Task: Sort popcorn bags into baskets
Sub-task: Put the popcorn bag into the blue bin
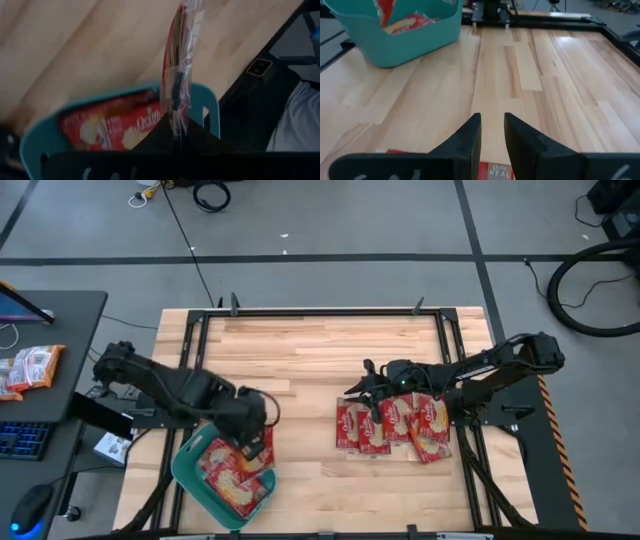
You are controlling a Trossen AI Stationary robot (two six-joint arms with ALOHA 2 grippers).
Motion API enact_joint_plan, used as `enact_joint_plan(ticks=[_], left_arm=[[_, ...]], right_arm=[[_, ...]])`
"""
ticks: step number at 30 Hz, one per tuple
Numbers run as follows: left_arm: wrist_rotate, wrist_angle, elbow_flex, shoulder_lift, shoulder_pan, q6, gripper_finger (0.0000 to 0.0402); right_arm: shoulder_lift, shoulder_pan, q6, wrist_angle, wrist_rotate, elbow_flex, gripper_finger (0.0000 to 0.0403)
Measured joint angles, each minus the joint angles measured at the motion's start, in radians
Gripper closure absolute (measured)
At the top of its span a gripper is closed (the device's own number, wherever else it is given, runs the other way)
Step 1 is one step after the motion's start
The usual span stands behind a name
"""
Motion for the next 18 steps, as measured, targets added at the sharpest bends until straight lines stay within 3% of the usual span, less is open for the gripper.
enact_joint_plan(ticks=[14, 18], left_arm=[[-0.161, -0.062, -0.003, 0.01, -0.301, -0.441, 0.0391], [-0.174, -0.065, -0.058, 0.011, -0.361, -0.539, 0.0391]], right_arm=[[0.015, 0.001, 0.004, 0.021, -0.008, 0.0, 0.0314], [0.015, 0.001, 0.026, 0.022, -0.009, 0.0, 0.0314]])
